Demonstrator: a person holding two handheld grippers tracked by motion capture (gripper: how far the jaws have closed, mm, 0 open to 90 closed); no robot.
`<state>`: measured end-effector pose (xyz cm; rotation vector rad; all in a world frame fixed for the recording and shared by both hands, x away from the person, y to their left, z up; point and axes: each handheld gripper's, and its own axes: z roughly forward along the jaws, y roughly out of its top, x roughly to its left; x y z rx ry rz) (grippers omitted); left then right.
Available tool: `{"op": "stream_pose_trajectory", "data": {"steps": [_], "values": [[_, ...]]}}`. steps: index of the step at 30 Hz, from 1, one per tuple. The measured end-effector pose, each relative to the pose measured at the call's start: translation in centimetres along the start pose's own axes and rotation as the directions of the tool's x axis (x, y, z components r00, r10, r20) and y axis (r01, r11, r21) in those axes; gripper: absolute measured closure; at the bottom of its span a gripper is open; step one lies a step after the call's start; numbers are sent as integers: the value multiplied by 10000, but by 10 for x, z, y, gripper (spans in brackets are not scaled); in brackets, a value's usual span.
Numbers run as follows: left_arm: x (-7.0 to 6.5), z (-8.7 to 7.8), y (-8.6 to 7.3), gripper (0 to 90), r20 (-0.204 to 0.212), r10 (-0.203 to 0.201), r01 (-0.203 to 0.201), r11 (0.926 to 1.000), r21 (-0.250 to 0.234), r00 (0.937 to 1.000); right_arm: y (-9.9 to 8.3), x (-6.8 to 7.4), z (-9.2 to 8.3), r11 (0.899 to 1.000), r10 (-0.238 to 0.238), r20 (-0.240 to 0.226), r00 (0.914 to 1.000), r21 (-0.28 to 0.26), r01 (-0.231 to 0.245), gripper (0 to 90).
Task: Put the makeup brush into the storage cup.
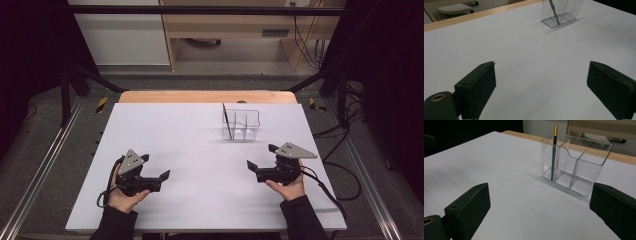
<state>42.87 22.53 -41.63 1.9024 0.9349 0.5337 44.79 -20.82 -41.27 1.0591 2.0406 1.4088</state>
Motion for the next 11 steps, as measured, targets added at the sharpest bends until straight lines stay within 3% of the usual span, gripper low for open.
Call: {"op": "stream_pose_trajectory", "data": {"steps": [11], "values": [[-1,1,-1,79,1,-17,17,10000,13,10000,-5,-5,-13,9991,234,108,9997,-356,-230,40]]}}
